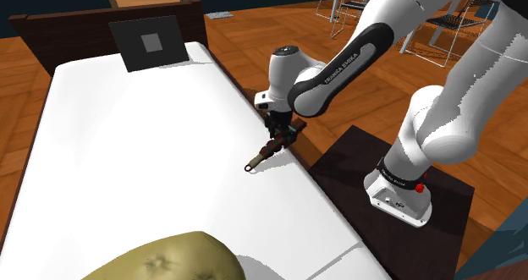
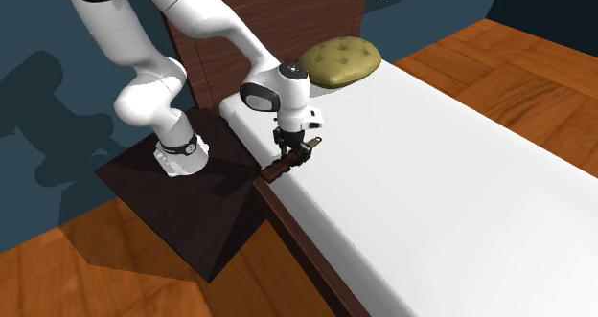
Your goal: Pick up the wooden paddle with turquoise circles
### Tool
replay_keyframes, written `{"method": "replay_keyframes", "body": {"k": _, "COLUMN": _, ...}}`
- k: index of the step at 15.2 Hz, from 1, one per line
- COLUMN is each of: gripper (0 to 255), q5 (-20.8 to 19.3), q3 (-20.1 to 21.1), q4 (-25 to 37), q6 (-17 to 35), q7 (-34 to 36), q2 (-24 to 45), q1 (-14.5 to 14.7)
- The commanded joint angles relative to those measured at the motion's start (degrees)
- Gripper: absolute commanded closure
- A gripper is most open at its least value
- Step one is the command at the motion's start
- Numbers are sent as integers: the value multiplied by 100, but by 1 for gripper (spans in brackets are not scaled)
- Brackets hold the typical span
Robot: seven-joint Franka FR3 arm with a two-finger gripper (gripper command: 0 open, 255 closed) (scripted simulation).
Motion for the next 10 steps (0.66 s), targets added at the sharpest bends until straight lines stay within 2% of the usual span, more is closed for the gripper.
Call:
{"method": "replay_keyframes", "body": {"k": 1, "gripper": 255, "q5": 2, "q3": 1, "q4": 33, "q6": -197, "q7": 3, "q2": -162, "q1": 2}}
{"method": "replay_keyframes", "body": {"k": 8, "gripper": 255, "q5": 3, "q3": -3, "q4": 188, "q6": -847, "q7": 6, "q2": -656, "q1": 2}}
{"method": "replay_keyframes", "body": {"k": 10, "gripper": 255, "q5": 3, "q3": -3, "q4": 192, "q6": -861, "q7": 6, "q2": -667, "q1": 2}}
